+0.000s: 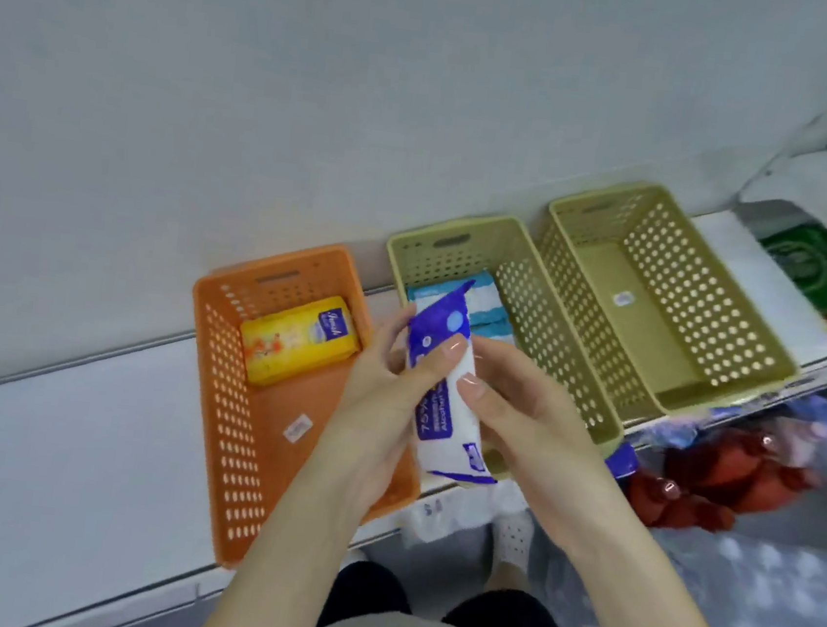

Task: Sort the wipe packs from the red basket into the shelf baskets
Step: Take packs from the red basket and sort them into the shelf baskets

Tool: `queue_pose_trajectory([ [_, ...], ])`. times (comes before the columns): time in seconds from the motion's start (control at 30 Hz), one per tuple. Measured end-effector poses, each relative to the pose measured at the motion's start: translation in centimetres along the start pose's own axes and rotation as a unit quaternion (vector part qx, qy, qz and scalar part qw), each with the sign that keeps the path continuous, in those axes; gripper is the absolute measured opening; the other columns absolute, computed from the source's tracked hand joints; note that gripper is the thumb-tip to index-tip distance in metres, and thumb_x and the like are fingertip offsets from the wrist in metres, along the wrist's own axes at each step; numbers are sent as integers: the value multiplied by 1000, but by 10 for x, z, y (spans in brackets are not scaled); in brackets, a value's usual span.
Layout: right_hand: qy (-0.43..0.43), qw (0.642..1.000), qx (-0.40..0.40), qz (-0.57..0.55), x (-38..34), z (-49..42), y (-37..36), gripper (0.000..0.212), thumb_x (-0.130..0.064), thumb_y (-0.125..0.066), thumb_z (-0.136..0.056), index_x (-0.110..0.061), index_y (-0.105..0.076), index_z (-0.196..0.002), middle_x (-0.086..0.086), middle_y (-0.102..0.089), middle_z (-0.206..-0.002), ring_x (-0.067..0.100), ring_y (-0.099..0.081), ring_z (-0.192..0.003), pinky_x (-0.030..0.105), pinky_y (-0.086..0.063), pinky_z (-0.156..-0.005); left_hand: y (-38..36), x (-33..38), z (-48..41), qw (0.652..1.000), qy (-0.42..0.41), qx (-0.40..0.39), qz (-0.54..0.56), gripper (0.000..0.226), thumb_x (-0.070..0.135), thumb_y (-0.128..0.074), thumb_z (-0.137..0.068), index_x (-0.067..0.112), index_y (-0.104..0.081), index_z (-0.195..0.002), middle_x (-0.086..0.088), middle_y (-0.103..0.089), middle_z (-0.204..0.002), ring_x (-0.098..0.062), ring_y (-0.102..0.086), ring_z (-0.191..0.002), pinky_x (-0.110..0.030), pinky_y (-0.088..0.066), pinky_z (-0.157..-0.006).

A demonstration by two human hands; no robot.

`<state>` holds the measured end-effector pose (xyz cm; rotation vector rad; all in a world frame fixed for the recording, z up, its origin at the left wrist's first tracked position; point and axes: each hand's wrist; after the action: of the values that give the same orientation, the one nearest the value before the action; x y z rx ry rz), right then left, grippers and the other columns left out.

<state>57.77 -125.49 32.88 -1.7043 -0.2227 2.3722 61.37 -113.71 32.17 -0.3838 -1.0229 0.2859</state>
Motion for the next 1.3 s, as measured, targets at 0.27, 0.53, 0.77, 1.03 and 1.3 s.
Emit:
queue_pose_trajectory([
  [0.27,-77,996,43,-6,-35,-27,174,20,-6,-59,-88,-9,-64,-108,4,-75,-95,17,-71,-82,34,-56,-71,-135,-56,-52,998,-26,27,-43,50,-4,-58,-86,23,-52,-128,-12,-71,-97,-19,-69,-75,-36,-58,-68],
  [0.53,-102,992,73,-17,-70,-83,286,20,-3,-60,-88,-6,-65,-107,12,-74,-98,23,-70,-85,34,-57,-70,-209,-100,-121,906,-183,219,-313,17,12,-55,-94,15,-65,-108,-7,-64,-112,-8,-58,-95,-27,-46,-94],
  [0.77,-280,934,121,-186,-39,-167,268,21,-1,-62,-87,-10,-59,-105,6,-69,-90,17,-66,-80,28,-55,-69,-186,-129,-154,754,-179,279,-568,56,29,-49,-97,9,-30,-147,-8,-26,-155,-21,-19,-145,-38,-2,-118],
  [1.03,-290,893,255,-232,9,-236,253,34,4,-66,-84,0,-58,-116,7,-61,-90,15,-59,-70,25,-55,-70,-165,-133,-160,756,-151,209,-602,70,45,-48,-94,16,-20,-151,9,10,-160,-13,-4,-148,-37,-21,-118],
  [1.3,-247,939,235,-41,25,-244,263,13,-13,-69,-86,-3,-59,-86,8,-63,-72,16,-65,-60,25,-56,-52,-165,-133,-165,770,-133,220,-583,79,49,-45,-94,12,-8,-152,18,19,-157,-2,4,-146,-25,-14,-117],
])
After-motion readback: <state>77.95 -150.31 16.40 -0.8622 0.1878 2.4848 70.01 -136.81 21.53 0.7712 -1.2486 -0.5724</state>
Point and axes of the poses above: each hand's wrist, its own z-axis away from the middle knuckle, its own y-axis out of the back of the hand, x = y × z
